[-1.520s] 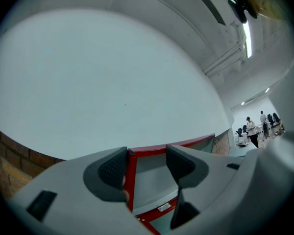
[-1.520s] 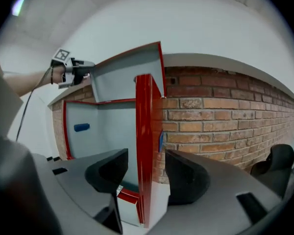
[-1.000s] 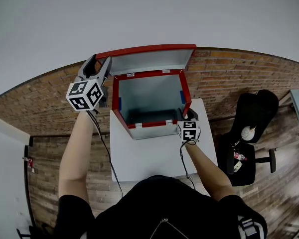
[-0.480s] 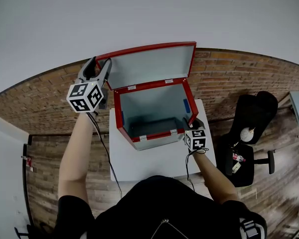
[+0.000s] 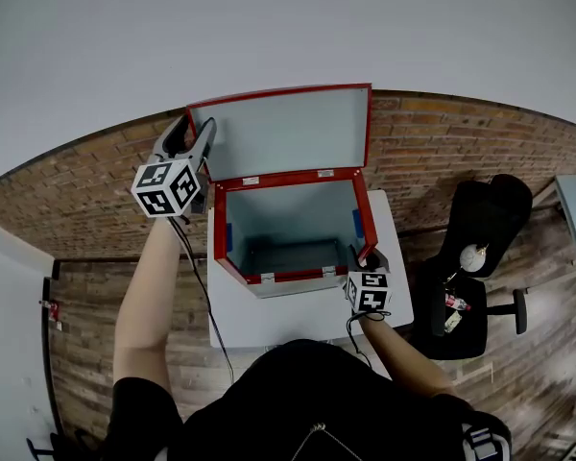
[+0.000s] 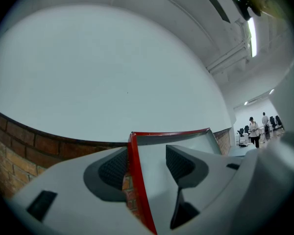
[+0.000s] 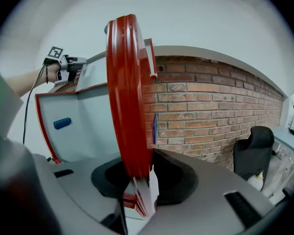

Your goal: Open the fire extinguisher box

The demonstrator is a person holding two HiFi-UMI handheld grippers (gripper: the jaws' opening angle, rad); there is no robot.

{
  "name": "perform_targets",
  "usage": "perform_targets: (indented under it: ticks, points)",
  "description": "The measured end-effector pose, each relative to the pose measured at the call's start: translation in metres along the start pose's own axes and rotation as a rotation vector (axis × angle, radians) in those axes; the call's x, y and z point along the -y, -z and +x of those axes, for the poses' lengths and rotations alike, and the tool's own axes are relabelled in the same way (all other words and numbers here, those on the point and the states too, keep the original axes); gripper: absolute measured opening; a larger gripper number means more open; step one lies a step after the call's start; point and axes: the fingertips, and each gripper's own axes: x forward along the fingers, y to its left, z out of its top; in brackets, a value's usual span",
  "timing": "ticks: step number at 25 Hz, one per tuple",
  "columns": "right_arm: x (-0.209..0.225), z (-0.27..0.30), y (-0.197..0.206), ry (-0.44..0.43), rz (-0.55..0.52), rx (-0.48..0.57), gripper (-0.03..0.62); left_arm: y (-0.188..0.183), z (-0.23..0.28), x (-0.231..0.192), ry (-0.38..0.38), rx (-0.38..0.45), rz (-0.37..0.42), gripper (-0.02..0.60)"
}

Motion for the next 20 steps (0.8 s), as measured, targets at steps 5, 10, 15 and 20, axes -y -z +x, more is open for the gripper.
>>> perform_targets:
  ticks: [5, 10, 15, 20]
  points:
    - [0.0, -0.001, -0.002, -0.001, -0.014, 0.0, 0.127, 0.013, -0.012, 0.001, -0.009, -0.01, -0.024, 0.296]
    - [-0.001, -0.002, 0.0, -0.001, 0.004, 0.008, 0.127, 0.027, -0.055, 0.005, -0.021, 0.011, 0.006, 0.295]
    - [-0.003, -0.017, 0.007, -0.069, -0.075, 0.012, 0.158, 0.049, -0.122, 0.02, -0.03, 0.011, 0.079, 0.296]
    - [0.0, -0.044, 0.022, -0.106, -0.126, 0.056, 0.163, 0.095, -0.184, 0.032, -0.077, -0.041, 0.058, 0.296]
